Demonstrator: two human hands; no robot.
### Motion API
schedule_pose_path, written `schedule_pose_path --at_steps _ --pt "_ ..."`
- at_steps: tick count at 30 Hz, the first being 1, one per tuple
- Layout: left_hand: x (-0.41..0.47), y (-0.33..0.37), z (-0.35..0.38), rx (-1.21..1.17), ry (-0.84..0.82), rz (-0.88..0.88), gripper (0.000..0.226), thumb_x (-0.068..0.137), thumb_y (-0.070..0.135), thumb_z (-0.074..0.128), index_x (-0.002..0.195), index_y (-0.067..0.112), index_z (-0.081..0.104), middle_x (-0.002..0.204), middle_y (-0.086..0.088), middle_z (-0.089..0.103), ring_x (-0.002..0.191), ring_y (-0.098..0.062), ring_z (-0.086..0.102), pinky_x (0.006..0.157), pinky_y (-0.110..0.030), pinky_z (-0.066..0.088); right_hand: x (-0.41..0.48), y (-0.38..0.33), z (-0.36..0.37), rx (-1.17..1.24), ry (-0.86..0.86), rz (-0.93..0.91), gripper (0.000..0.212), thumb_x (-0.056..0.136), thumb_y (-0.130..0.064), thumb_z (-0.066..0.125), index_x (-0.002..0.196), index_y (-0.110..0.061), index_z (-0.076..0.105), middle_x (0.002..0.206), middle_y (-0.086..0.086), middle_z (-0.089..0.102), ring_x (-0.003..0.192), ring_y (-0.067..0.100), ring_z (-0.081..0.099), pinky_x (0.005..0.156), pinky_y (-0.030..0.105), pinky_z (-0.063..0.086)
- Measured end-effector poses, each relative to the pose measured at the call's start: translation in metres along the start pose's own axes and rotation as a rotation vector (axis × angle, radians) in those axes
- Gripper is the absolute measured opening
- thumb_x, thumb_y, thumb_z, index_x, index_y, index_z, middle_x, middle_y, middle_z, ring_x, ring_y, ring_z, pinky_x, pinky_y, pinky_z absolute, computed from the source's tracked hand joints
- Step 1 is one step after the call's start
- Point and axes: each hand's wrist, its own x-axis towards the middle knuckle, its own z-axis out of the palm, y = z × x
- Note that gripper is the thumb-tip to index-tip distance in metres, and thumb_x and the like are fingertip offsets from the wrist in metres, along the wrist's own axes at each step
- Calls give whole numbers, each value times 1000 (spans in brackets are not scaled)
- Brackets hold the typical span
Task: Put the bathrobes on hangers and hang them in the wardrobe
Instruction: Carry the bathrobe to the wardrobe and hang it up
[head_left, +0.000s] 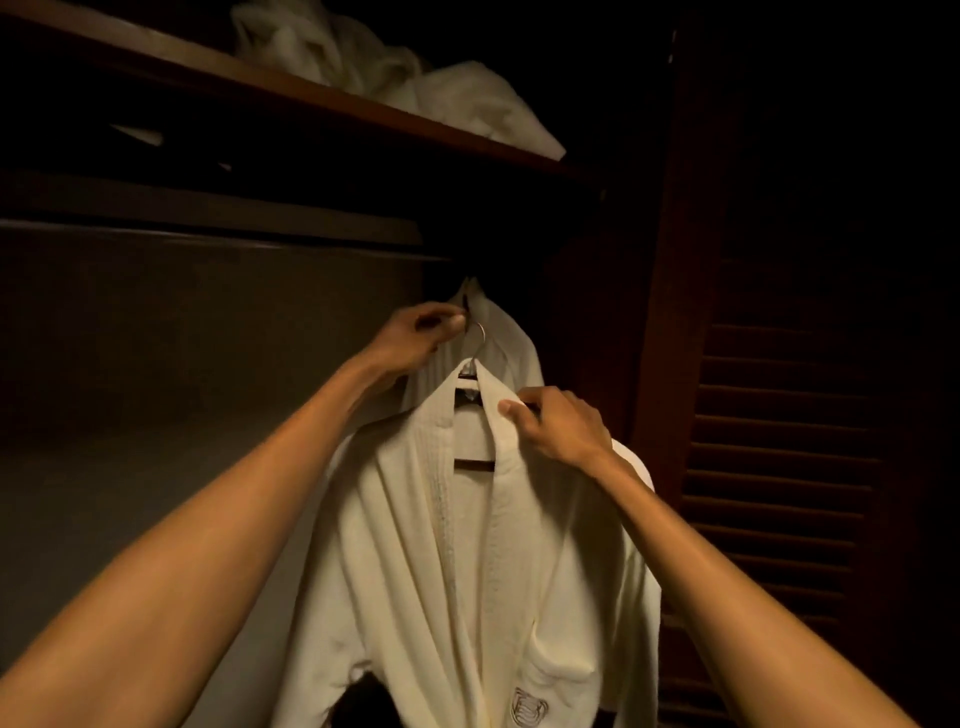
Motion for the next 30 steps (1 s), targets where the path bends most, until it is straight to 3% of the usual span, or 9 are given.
schedule_pose_path --at_steps 2,5,7,9,12,15,18,24,30 --pt "19 -21 -9 -5 91 17 31 99 20 57 129 12 60 114 5 60 94 -2 55 65 -1 43 26 -2 5 -25 43 14 43 96 -59 38 75 -25 53 67 -3 59 64 17 56 63 31 38" --pt "44 -58 -18 62 141 42 17 99 11 56 112 9 66 105 -6 64 83 0 59 67 -3 44 62 -3 11 -38 119 39 45 96 -59 38 78 -23 56 68 -4 59 66 15 57 64 30 41" --pt "59 -85 -21 120 165 -7 12 100 22 56 99 21 67 99 -5 68 83 -4 64 79 -22 50 87 -7 11 -54 154 51 46 96 -59 38 76 -22 56 70 -3 58 67 17 57 67 32 46" --pt "70 -103 -22 297 280 -113 24 99 43 49 96 30 68 102 -4 70 96 -22 65 92 -39 50 110 -17 9 -75 191 66 44 96 -59 40 82 -22 60 81 1 62 77 22 61 73 37 51" --pt "79 -115 -20 452 485 -162 38 99 48 37 110 32 69 118 -5 66 111 -31 59 99 -54 45 143 -35 9 -87 251 109 44 95 -57 43 109 -21 65 107 8 64 98 31 61 83 41 50" --pt "94 -125 -15 383 369 -106 46 103 46 31 138 26 54 140 -9 53 127 -33 50 105 -52 42 171 -44 11 -107 299 134 47 97 -53 43 118 -16 61 116 13 63 104 33 60 81 39 46" --pt "112 -124 -14 274 265 -49 48 106 36 32 152 20 36 154 -7 39 139 -29 40 114 -40 35 191 -43 10 -102 339 161 46 98 -50 43 119 -12 59 114 14 64 103 33 61 77 36 42" --pt "130 -131 -9 145 18 -100 49 108 37 29 156 29 22 158 -5 31 141 -29 37 115 -45 33 214 -29 29 -53 339 160 45 100 -47 43 118 -8 56 114 14 63 100 31 61 75 35 42" --pt "138 -155 5 184 -4 -105 52 105 49 29 155 40 20 161 -1 28 143 -26 34 116 -44 33 233 -20 49 -55 326 174 44 100 -45 44 119 -8 57 112 13 64 99 29 62 78 37 46"
